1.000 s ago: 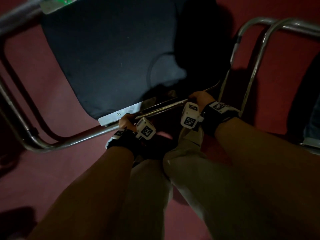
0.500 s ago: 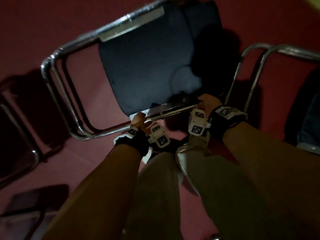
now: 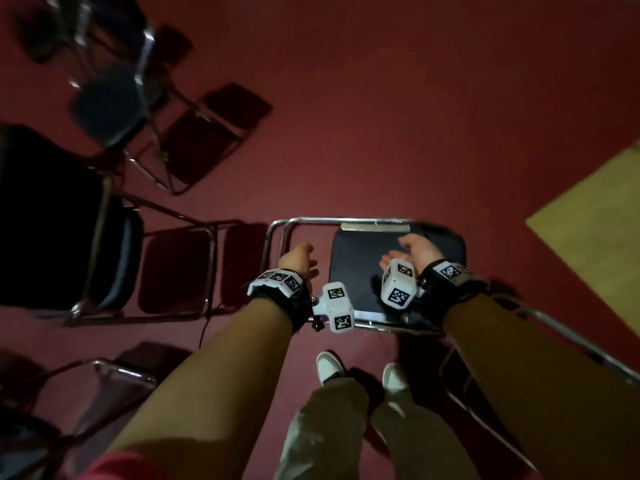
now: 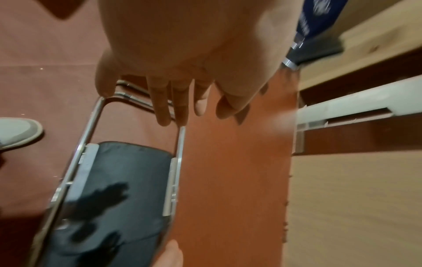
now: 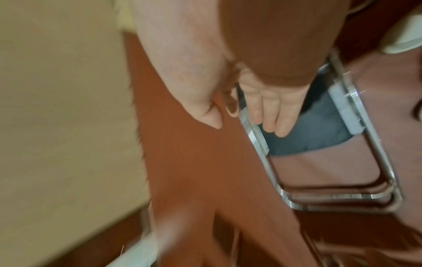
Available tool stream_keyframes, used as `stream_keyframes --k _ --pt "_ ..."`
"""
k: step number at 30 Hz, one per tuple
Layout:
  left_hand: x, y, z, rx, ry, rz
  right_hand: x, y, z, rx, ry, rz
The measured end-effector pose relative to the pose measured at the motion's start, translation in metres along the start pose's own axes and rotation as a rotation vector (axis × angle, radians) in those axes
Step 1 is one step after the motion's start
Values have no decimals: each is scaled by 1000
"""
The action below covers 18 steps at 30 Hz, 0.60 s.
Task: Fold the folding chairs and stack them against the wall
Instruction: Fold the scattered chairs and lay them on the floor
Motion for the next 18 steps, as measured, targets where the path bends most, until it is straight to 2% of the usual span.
stream_keyframes --k 3,7,10,13,18 --pt "-31 36 -60 -41 -84 -97 25 -36 -64 93 39 -108" --pt "-58 93 -92 -92 -160 -102 54 -81 -132 210 60 -239" --pt "-85 138 -142 -231 -208 -178 66 -125 -180 284 111 -297" --pt "-104 182 -199 -340 -313 -270 65 -172 -226 383 160 -342" --pt "-101 260 -225 -481 -390 -334 42 -237 -284 537 175 -457"
Point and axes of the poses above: each hand's wrist, its own z-axis towards the middle knuckle, its own y-axis out of the back of the hand, x = y × z, the point moved 2 cm from there along z, towards the middle knuckle, and after that the axes turned 2 degrees about y, right-handed, at the moved point
